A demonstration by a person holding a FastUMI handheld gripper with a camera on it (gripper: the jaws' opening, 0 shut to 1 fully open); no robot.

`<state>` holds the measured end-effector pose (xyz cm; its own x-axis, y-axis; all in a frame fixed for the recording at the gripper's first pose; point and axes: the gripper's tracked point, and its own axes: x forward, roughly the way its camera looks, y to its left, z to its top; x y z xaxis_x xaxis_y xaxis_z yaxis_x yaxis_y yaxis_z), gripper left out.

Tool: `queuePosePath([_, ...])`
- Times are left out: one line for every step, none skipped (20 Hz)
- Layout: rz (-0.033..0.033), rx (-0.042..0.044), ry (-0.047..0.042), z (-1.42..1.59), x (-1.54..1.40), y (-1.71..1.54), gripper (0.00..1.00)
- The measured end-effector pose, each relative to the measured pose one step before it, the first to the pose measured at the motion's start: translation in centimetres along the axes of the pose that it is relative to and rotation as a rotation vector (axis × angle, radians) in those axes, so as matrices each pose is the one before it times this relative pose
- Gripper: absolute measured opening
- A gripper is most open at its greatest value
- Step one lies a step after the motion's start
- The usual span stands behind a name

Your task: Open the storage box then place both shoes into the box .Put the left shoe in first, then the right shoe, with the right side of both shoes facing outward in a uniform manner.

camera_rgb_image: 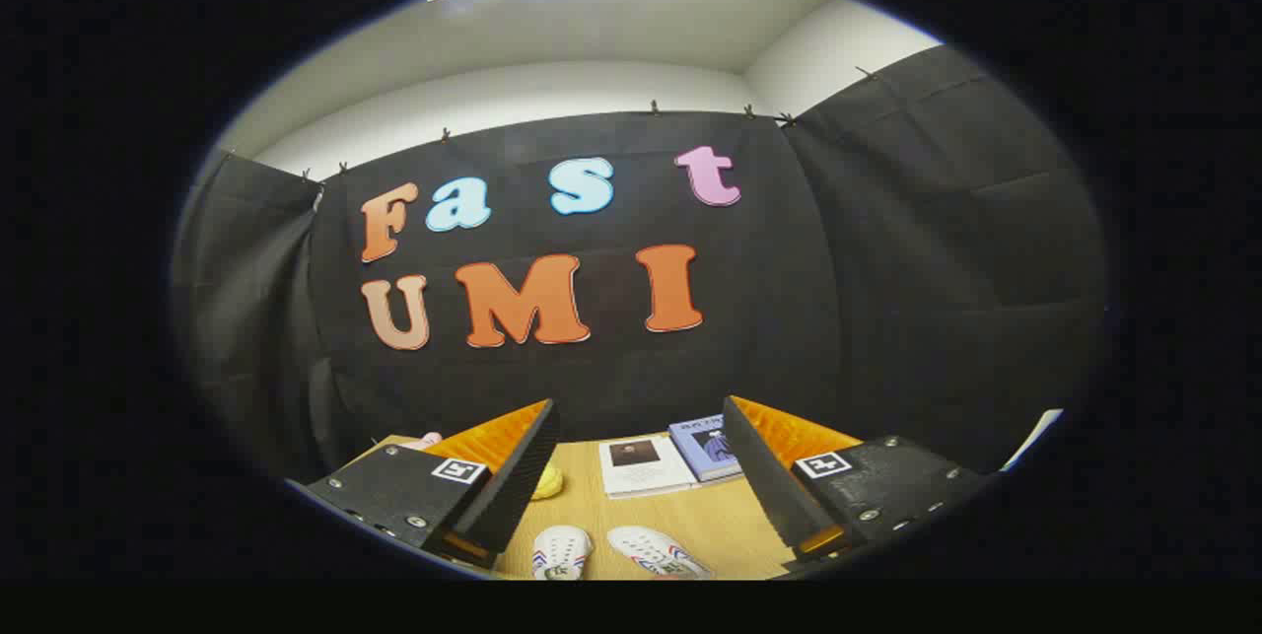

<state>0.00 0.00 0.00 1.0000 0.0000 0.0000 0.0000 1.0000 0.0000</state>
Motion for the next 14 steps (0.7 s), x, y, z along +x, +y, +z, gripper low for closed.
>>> queuePosePath([-0.00066,-0.00479,-0.00066,0.021,-0.085,0.054,0.98])
queuePosePath([0.00099,-0.00367,0.00095,-0.025,0.057,0.087,0.98])
queuePosePath([0.00210,-0.00116,0.00100,-0.146,0.006,0.085,0.98])
queuePosePath([0.00176,0.00120,0.00389,-0.079,0.055,0.158,0.98])
queuePosePath([0.00331,0.00157,0.00378,-0.107,0.084,0.085,0.98])
queuePosePath([0.00345,-0.00005,0.00220,-0.092,0.156,0.189,0.98])
queuePosePath([0.00212,-0.00054,0.00364,-0.131,0.153,0.042,0.98])
queuePosePath([0.00329,-0.00173,0.00405,-0.167,0.062,0.144,0.98])
queuePosePath([0.00294,-0.00171,0.00364,-0.097,0.128,0.138,0.98])
queuePosePath([0.00267,-0.00061,0.00315,-0.071,0.094,0.089,0.98])
queuePosePath([0.00346,0.00081,0.00195,-0.083,0.181,0.183,0.98])
queuePosePath([0.00395,0.00185,0.00220,-0.091,0.162,0.202,0.98])
queuePosePath([0.00317,0.00251,0.00205,-0.032,0.130,0.170,0.98])
queuePosePath([0.00365,0.00190,0.00160,-0.111,0.010,0.125,0.98])
